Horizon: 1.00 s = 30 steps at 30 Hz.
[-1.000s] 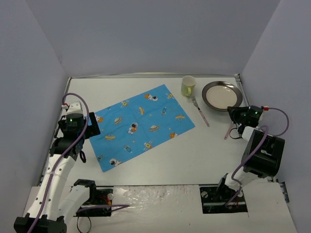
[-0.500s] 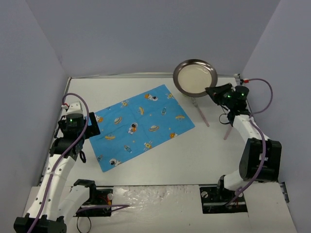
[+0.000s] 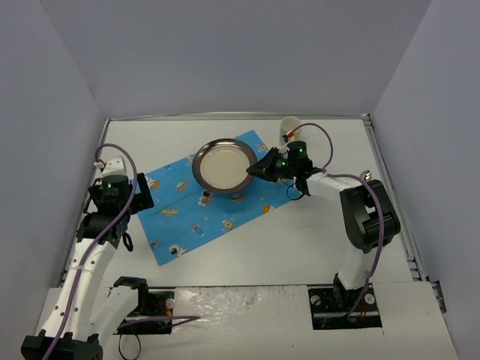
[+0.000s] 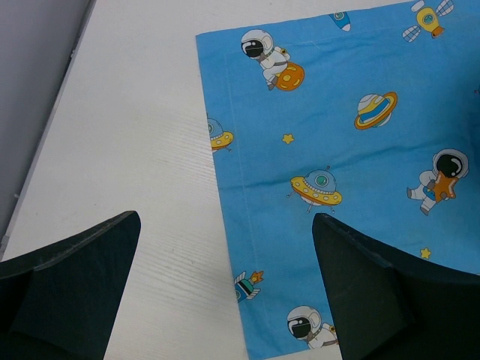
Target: Set the dinner table for one person
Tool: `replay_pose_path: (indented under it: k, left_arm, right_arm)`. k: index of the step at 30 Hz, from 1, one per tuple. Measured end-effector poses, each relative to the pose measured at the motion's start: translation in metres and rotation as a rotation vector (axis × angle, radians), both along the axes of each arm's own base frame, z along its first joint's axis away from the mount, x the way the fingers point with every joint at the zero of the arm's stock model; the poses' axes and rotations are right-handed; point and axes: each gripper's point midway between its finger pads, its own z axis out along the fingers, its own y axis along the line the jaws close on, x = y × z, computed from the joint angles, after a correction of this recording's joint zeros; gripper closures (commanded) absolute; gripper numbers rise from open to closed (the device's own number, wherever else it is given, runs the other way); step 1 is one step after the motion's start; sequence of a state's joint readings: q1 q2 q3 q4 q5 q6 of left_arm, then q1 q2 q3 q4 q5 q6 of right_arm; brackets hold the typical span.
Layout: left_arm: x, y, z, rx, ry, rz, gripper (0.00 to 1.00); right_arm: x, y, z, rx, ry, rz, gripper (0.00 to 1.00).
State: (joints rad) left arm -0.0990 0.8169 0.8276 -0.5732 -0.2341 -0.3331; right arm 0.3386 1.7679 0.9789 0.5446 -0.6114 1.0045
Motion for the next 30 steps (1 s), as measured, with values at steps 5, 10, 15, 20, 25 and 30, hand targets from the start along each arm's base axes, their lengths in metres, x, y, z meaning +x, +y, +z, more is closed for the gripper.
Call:
replay_pose_path:
  k: [5, 10, 15, 20, 25, 30]
  left_arm:
    - [0.0, 0.0, 0.0, 0.002, 0.0, 0.002, 0.03]
    - [0.0, 0.001, 0.0, 0.002, 0.001, 0.002, 0.03]
    - [0.0, 0.001, 0.0, 0.002, 0.001, 0.002, 0.03]
    - [0.0, 0.001, 0.0, 0.003, 0.001, 0.002, 0.03]
    - [0.0, 0.001, -0.001, 0.003, 0.002, 0.002, 0.03]
    - [0.0, 0.001, -0.001, 0.005, 0.003, 0.0, 0.03]
  right_arm:
    - [-0.004, 0.024, -0.026, -0.03, 0.003, 0.065, 1.0]
    - [-0.004, 0.038, -0.034, -0.025, -0.023, 0.107, 1.0]
    - [0.001, 0.047, -0.038, -0.014, -0.06, 0.13, 1.0]
    - [0.004, 0.053, -0.05, -0.01, -0.064, 0.142, 1.0]
    - [0.002, 0.056, -0.065, -0.012, -0.039, 0.15, 1.0]
    - [-0.001, 0.059, -0.071, -0.01, -0.024, 0.158, 1.0]
